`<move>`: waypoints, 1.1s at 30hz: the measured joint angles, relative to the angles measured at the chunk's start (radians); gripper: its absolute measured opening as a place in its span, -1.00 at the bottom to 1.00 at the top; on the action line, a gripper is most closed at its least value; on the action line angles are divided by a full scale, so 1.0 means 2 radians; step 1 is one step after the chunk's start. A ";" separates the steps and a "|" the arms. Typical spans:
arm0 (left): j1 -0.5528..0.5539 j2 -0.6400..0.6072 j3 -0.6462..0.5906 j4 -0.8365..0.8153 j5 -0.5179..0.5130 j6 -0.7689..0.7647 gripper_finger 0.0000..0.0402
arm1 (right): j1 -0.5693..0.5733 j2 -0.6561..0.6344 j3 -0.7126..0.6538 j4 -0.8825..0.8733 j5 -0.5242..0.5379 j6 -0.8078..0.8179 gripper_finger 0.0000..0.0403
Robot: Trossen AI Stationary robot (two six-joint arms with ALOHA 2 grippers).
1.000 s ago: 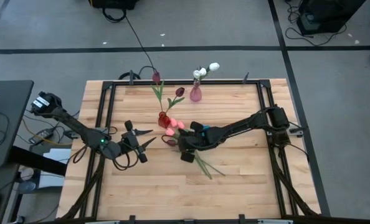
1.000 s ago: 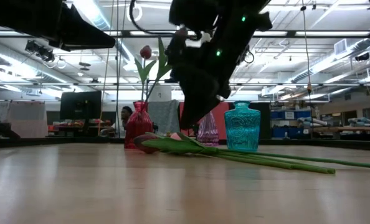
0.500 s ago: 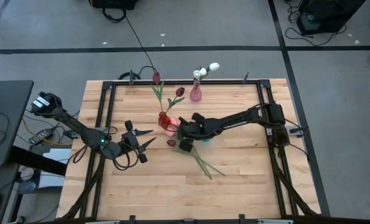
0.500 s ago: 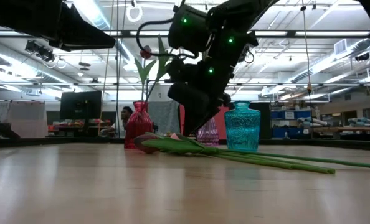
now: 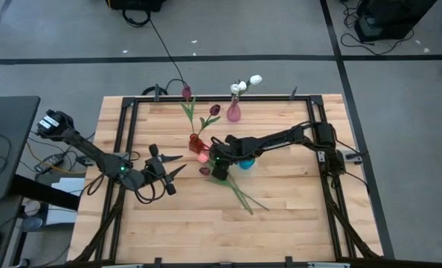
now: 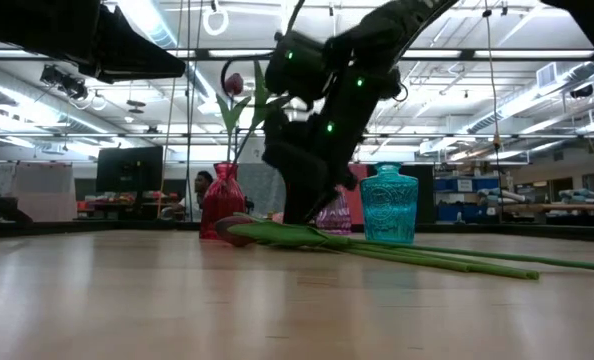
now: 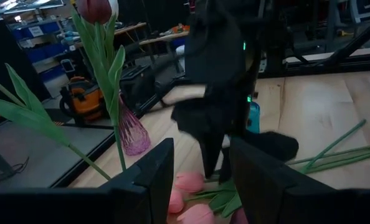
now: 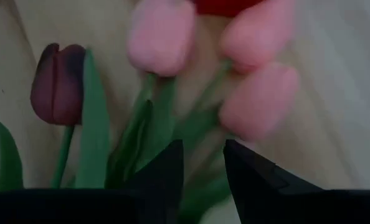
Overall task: Sort flowers into vase by color
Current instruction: Put the pink tulip into the blue vase
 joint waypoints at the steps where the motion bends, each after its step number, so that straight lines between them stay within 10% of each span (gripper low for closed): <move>1: 0.000 0.000 0.000 0.000 0.000 -0.001 -0.20 | -0.001 0.003 0.000 0.002 -0.005 -0.002 -0.36; 10: 0.000 0.000 0.000 -0.002 0.000 -0.002 -0.20 | -0.002 0.010 0.000 0.002 0.012 -0.002 -0.40; 21: 0.000 0.000 0.000 -0.001 0.000 -0.002 -0.20 | -0.004 0.010 0.000 0.001 0.002 0.011 -0.95; 33: 0.000 0.000 0.000 -0.001 0.000 -0.002 -0.20 | 0.000 -0.017 0.019 -0.028 -0.002 0.028 -0.92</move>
